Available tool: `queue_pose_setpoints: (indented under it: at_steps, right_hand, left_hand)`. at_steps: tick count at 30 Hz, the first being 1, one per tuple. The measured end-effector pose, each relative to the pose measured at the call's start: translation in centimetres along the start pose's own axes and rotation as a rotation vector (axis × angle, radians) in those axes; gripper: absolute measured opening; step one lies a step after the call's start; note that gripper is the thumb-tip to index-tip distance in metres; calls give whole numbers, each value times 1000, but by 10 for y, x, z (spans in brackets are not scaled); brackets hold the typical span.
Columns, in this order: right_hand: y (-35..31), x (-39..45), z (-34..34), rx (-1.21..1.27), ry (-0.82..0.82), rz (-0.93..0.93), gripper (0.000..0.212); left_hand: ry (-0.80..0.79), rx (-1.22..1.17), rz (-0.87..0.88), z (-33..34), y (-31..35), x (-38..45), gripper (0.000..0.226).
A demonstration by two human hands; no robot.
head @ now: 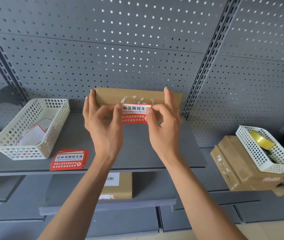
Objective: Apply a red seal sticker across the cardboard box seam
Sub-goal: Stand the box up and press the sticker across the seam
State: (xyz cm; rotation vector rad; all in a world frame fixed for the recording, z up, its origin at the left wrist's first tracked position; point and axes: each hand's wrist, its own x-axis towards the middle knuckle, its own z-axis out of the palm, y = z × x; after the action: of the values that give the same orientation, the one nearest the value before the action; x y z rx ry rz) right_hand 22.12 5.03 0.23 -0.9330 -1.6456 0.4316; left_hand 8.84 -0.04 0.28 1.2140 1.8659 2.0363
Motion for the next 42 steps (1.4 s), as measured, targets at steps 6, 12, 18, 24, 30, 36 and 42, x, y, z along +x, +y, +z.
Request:
queue_pose_setpoints:
  at_steps: [6,12,18,24,30,36,42]
  right_hand:
    - [6,14,7,-91,-20,14,19]
    - [9,15,13,-99,3,6,17]
    - [9,16,11,-95,20,14,18]
    - [7,18,13,-189,56,-8,20]
    - [6,26,21,-288,148,-20,19]
    - [2,30,26,-355,204,-10,20]
    - [5,28,30,-397,237,-5,19]
  left_hand:
    - [-2,156,-22,8,4,10,28]
    - [2,207,-63,10,8,12,29]
    - [16,209,-83,16,9,14,29]
    - [24,224,-89,17,10,16,35]
    - [48,232,-76,20,8,17,34]
    - [69,248,-77,22,7,20,37]
    - [103,275,-60,25,4,20,39]
